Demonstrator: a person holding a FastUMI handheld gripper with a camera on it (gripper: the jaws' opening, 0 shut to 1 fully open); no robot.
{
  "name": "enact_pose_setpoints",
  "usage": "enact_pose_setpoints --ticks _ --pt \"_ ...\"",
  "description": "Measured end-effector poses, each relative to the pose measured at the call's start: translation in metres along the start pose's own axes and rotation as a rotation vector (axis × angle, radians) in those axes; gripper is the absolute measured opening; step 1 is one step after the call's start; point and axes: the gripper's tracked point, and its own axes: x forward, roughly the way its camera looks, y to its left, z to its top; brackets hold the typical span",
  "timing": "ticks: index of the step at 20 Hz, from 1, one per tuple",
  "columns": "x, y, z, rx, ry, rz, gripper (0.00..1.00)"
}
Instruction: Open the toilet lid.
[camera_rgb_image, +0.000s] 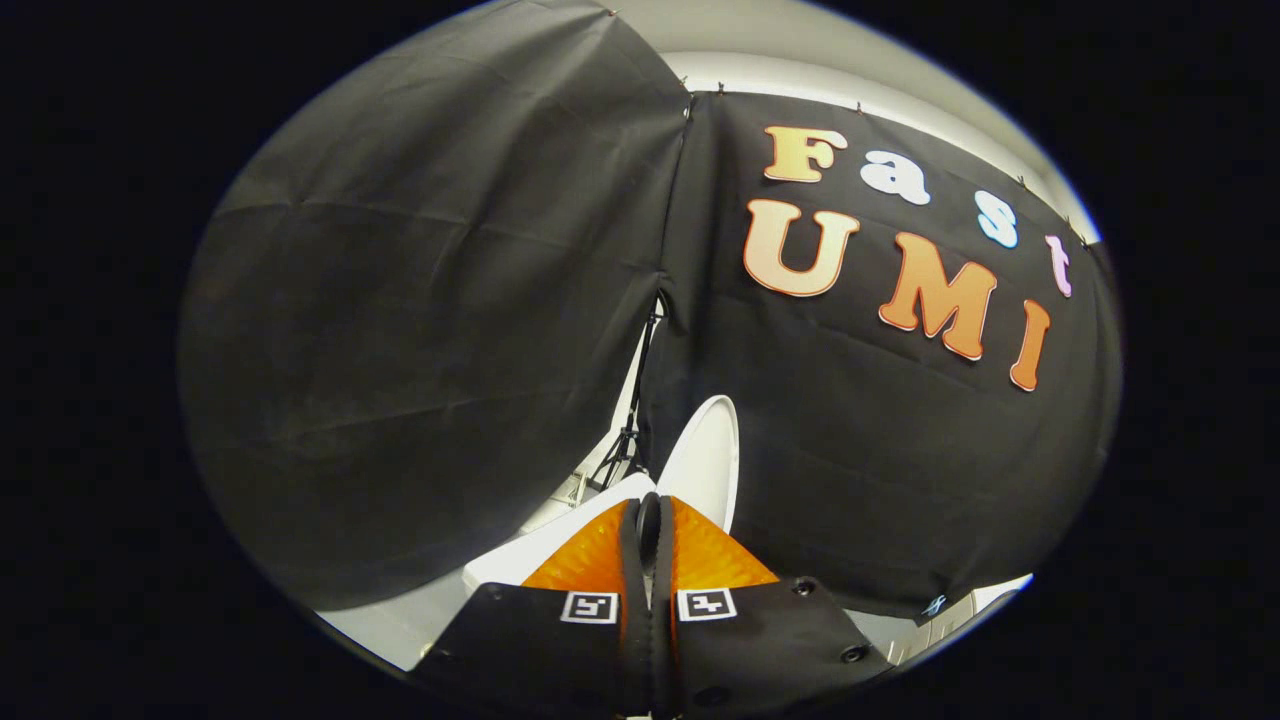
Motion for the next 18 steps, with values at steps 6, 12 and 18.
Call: enact_pose_setpoints --ticks 6,12,18 --pt "0.011 0.018 0.002 -0.085 0.008 -0.023 0.08" --pt "0.004 0.008 -0.002 -0.049 0.007 -0.019 0.08" --pt "0.002 -0.005 -0.018 0.089 0.041 0.019 0.33"
